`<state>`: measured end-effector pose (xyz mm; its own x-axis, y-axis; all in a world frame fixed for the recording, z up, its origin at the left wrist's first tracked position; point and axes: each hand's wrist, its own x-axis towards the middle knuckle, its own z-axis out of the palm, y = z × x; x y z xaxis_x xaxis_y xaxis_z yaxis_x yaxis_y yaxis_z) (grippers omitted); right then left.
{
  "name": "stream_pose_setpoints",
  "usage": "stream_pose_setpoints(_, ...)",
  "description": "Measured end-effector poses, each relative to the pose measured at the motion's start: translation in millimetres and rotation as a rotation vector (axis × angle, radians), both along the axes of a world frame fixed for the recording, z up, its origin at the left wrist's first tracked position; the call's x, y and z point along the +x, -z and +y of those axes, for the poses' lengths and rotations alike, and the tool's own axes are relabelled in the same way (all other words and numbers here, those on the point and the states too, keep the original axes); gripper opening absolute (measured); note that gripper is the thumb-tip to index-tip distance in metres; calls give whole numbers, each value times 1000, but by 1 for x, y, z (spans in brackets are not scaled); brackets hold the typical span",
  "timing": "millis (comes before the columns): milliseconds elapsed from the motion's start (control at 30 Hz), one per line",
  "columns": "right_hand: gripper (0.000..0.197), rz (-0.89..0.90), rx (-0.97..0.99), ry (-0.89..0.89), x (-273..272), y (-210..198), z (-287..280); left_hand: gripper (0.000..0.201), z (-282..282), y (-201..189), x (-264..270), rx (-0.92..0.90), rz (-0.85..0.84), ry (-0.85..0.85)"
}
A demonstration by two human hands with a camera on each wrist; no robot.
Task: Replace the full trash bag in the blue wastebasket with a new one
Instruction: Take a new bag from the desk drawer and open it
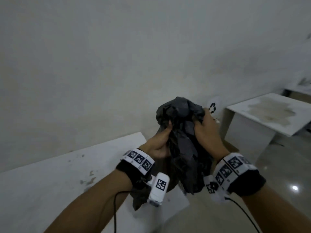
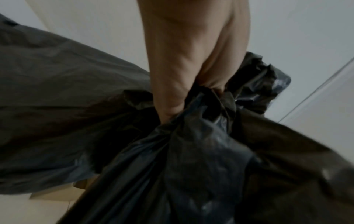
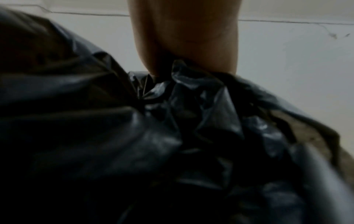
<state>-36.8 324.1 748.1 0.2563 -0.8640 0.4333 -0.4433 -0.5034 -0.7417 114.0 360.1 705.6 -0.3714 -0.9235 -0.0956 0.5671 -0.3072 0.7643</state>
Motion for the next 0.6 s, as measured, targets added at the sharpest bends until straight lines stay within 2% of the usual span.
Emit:
stream_pose_setpoints(67, 15, 45, -24, 6, -49, 7, -24, 65, -25, 10, -34, 28, -13, -131)
stream_pose_setpoints(133, 13, 74, -12, 86, -101, 16, -50, 53, -48, 19, -49, 78, -1, -260)
stream_pose_setpoints(267, 6, 71, 186, 168, -174, 46, -86, 44, -82, 36, -56, 160, -206, -500)
stream_pose_setpoints(300, 12, 51, 255, 159, -182, 54, -92, 42, -92, 43, -56, 143, -201, -540)
stream_pose_setpoints(367, 20, -64, 426, 130, -189, 67, -105, 34, -117, 54, -58, 90, -177, -555)
stream_pose_setpoints(433, 20, -253, 687, 116, -193, 80, -121, 23, -135, 63, -68, 29, -179, -462)
stream_pose_setpoints(467, 24, -350, 818, 106, -197, 87, -130, 23, -146, 70, -73, -15, -279, -476)
stream_pose_setpoints(533, 33, -498, 1008, 28, -209, 104, -154, 27, -174, 85, -78, 15, -314, -522)
stream_pose_setpoints(600, 38, -648, 1100, -98, -225, 121, -186, 29, -199, 100, -80, 83, -351, -518)
